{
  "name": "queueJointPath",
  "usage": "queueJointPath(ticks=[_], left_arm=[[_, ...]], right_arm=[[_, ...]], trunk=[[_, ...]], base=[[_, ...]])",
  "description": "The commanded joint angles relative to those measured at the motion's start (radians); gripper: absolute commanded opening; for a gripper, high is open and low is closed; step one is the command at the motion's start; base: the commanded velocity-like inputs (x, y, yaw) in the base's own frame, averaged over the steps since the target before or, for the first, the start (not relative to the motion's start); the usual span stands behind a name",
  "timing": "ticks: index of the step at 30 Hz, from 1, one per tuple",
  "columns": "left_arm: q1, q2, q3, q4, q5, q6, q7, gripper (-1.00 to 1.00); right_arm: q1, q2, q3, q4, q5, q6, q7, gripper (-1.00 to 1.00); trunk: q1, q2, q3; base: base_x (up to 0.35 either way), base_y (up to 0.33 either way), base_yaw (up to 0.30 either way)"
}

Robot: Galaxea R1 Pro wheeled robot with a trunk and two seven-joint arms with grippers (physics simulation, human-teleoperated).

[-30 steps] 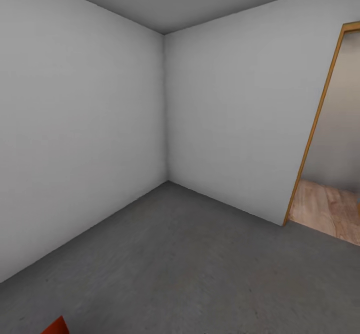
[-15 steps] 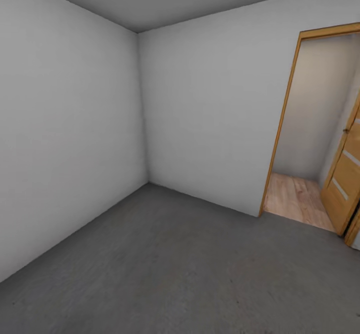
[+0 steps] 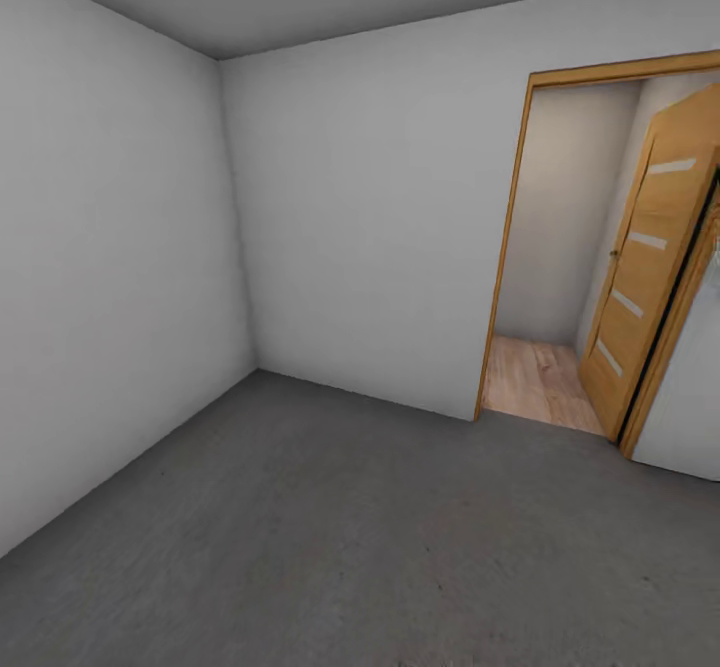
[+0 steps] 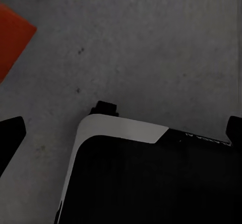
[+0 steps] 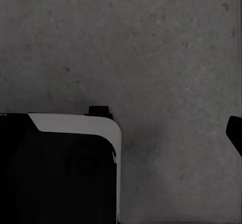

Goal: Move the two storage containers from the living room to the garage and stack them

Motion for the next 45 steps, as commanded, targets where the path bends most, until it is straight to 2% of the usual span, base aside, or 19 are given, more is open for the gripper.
queueJointPath(ticks=[1, 17, 25, 30, 45], left_arm=[[0.000, 0.000, -0.009, 0.000, 0.010, -0.002, 0.003, 1.00], [0.000, 0.001, -0.009, 0.000, 0.020, -0.004, 0.006, 1.00], [0.000, 0.002, -0.007, 0.000, 0.022, -0.003, 0.033, 1.00], [0.000, 0.002, -0.007, 0.000, 0.053, -0.004, 0.045, 1.00], [0.000, 0.000, -0.009, -0.001, 0.058, -0.004, 0.045, 1.00]], right_arm=[[-0.002, 0.000, -0.008, 0.003, 0.011, -0.005, -0.005, 1.00], [-0.002, 0.000, -0.009, 0.003, 0.009, -0.008, -0.011, 1.00], [-0.002, 0.000, -0.009, 0.003, 0.010, -0.007, -0.010, 1.00], [-0.002, 0.000, -0.009, 0.003, 0.011, -0.008, -0.010, 1.00], [-0.002, 0.000, -0.009, 0.003, 0.011, -0.008, -0.010, 1.00]], trunk=[[0.000, -0.001, -0.001], [0.000, -0.001, -0.001], [0.000, -0.001, -0.001], [0.000, -0.001, -0.001], [0.000, -0.001, -0.001]], base=[[0.000, 0.000, -0.287], [0.000, 0.000, -0.287], [0.000, 0.000, -0.287], [0.000, 0.000, -0.287], [0.000, 0.000, -0.287]])
